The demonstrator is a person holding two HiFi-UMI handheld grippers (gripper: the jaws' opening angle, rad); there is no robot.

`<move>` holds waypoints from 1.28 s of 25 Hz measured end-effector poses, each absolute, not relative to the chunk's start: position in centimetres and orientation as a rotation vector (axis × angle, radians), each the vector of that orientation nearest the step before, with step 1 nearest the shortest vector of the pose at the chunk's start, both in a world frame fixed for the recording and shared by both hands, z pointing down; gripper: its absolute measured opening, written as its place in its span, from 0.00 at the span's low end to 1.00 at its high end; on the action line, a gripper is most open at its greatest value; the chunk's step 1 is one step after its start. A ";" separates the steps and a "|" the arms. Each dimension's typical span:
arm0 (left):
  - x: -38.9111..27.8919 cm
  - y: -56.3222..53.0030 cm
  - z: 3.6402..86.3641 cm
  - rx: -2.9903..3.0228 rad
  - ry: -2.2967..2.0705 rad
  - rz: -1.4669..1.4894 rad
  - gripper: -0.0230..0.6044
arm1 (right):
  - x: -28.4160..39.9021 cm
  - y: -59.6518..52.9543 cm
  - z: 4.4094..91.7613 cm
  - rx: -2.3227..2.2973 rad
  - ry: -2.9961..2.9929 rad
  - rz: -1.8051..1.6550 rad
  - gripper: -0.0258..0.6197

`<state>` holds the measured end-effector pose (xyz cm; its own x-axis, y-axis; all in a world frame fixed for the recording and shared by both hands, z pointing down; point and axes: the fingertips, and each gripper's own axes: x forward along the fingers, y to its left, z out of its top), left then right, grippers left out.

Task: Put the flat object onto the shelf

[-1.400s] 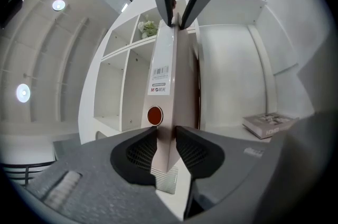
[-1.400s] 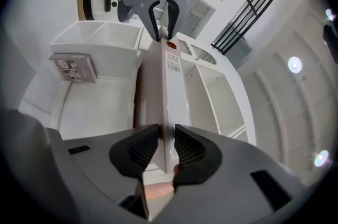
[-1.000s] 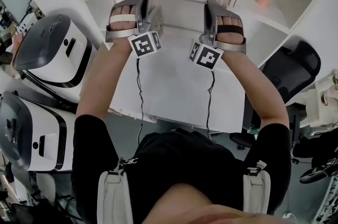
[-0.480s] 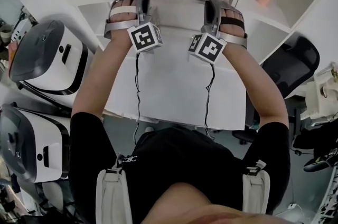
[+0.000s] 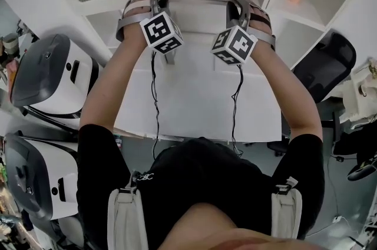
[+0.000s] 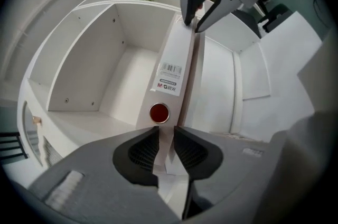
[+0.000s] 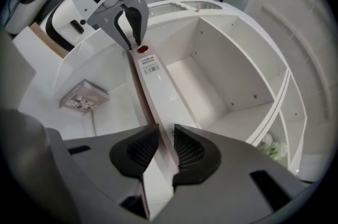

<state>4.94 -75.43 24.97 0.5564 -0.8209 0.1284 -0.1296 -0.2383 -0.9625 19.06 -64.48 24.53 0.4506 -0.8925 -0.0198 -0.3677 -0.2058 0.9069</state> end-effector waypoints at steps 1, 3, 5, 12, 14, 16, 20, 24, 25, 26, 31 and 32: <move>4.9 -75.6 25.3 -1.751 0.783 -0.809 0.19 | 19.2 -64.6 24.7 1.801 -1.121 -0.673 0.17; 4.8 -76.0 25.8 -1.839 0.757 -0.829 0.19 | 19.6 -64.7 24.5 1.873 -1.207 -0.601 0.08; 4.6 -76.2 25.9 -1.926 0.747 -0.818 0.19 | 19.9 -64.6 23.8 1.943 -1.281 -0.547 0.08; 3.6 -74.8 25.2 -2.317 0.770 -0.625 0.19 | 20.0 -63.6 23.2 2.140 -1.518 -0.433 0.08; 3.2 -74.1 25.3 -2.518 0.796 -0.496 0.19 | 19.6 -63.1 23.2 2.243 -1.611 -0.427 0.08; 2.8 -73.2 25.5 -2.698 0.808 -0.353 0.19 | 19.1 -62.4 23.2 2.341 -1.661 -0.449 0.06; 1.6 -71.0 25.5 -2.778 0.902 -0.089 0.14 | 18.0 -60.3 24.0 2.493 -1.610 -0.554 0.04; 0.3 -68.5 27.5 -2.792 0.959 0.014 0.11 | 16.1 -58.3 26.0 2.591 -1.641 -0.583 0.04; -0.2 -68.1 28.3 -2.802 0.976 0.021 0.11 | 15.7 -58.0 26.9 2.607 -1.684 -0.542 0.04; -0.7 -67.6 29.1 -2.806 0.995 0.021 0.10 | 15.2 -57.8 27.8 2.616 -1.720 -0.499 0.04; -2.6 -66.4 32.5 -2.818 1.028 -0.033 0.10 | 13.9 -56.7 31.3 2.623 -1.811 -0.334 0.04; -3.0 -66.4 32.8 -2.821 1.041 -0.033 0.10 | 13.8 -56.5 31.7 2.623 -1.814 -0.318 0.04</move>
<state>-2.97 -66.38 32.81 0.7613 -0.6479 -0.0262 -0.6449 -0.7525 -0.1336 13.82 -56.55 31.72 0.3399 -0.9194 -0.1981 -0.9319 -0.3576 0.0605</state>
